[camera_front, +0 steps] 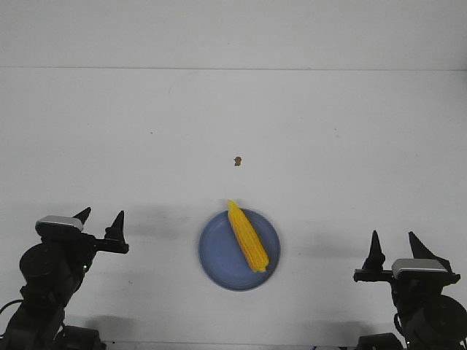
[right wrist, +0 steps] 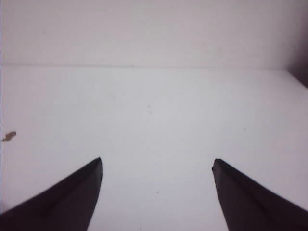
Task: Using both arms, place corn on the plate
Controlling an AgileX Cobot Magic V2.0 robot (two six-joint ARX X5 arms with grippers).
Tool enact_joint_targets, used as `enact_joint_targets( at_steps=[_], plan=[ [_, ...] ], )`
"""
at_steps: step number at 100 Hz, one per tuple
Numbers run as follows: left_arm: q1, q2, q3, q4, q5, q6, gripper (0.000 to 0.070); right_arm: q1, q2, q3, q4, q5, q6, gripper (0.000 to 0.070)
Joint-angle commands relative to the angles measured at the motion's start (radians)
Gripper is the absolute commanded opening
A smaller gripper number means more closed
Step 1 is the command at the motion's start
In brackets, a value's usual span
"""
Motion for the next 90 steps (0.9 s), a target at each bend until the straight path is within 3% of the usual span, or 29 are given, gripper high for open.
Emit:
enact_joint_targets(
  at_steps=[1,7,22,26,90],
  plan=[
    [0.001,0.0,0.005,0.0,-0.003,-0.01,0.0392,0.0,-0.002,0.003,0.026,0.001,-0.014,0.0469],
    [0.001,-0.008,0.005,0.001,-0.003,-0.01,0.031,0.0,-0.002,0.003,0.029,0.001,-0.014,0.0383],
    [0.001,-0.013,0.005,0.0,-0.003,-0.009,0.0014,0.0,-0.001,0.003,0.037,0.015,-0.014,0.005],
    [0.001,-0.013,0.005,0.001,-0.003,-0.01,0.0004,0.0,-0.001,0.003,0.037,0.016,-0.014,0.0013],
    [0.001,-0.031,0.006,0.002,-0.003,-0.013,0.0015,0.0,-0.001,0.003,0.034,0.015,-0.014,0.0012]
  ],
)
